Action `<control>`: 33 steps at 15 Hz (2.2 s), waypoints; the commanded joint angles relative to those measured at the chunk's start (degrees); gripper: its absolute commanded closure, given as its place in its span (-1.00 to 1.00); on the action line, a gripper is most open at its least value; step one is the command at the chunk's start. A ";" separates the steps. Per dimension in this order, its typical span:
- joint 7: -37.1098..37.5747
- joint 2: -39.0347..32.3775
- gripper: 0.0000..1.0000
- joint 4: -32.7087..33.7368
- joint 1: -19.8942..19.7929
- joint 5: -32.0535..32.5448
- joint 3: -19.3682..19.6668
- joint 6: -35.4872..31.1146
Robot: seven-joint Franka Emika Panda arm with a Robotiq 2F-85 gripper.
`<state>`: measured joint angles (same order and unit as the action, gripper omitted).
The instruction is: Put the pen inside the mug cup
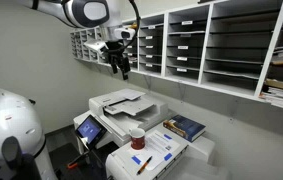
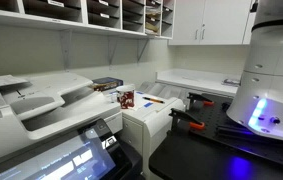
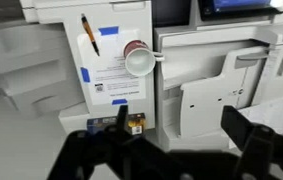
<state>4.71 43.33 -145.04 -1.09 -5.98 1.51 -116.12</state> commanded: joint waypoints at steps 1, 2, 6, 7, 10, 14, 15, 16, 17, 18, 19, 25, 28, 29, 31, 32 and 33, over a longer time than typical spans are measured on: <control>-0.23 -0.04 -1.00 0.12 -0.39 -0.25 -0.29 0.14; -0.23 -0.04 -1.00 0.12 -0.39 -0.25 -0.29 0.14; -1.53 -3.01 -1.00 -0.20 -0.95 1.16 0.22 -1.57; -2.02 -4.65 -1.00 -0.55 -1.37 1.67 0.63 -1.80; -5.32 -10.78 -1.00 -3.05 -2.97 4.19 2.47 -5.25; -14.16 -20.23 -1.00 -7.22 -3.61 3.87 7.31 -16.78; -17.01 -22.61 -1.00 -8.01 -3.48 3.55 8.50 -20.11; -19.07 -25.06 -1.00 -8.43 -3.45 3.37 9.32 -22.93; -20.68 -27.39 -1.00 -8.81 -3.51 3.34 9.91 -25.46; -21.90 -29.47 -1.00 -9.17 -3.60 3.26 10.27 -28.02; -23.22 -31.83 -1.00 -9.32 -3.46 2.47 10.76 -29.90; -22.59 -40.08 -1.00 -10.18 -4.90 3.44 9.49 -35.58; -22.59 -41.88 -1.00 -9.45 -5.05 3.46 9.32 -36.57; -22.59 -41.78 -1.00 -9.35 -5.04 3.45 9.32 -36.57; -24.76 -43.24 -1.00 -8.98 -4.86 1.41 9.09 -39.11; -24.87 -44.86 -1.00 -8.57 -4.83 1.36 8.88 -40.38; -24.80 -47.56 -1.00 -7.87 -4.79 0.82 8.60 -42.15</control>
<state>-17.98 0.87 -154.38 -5.22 -2.87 11.43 -153.93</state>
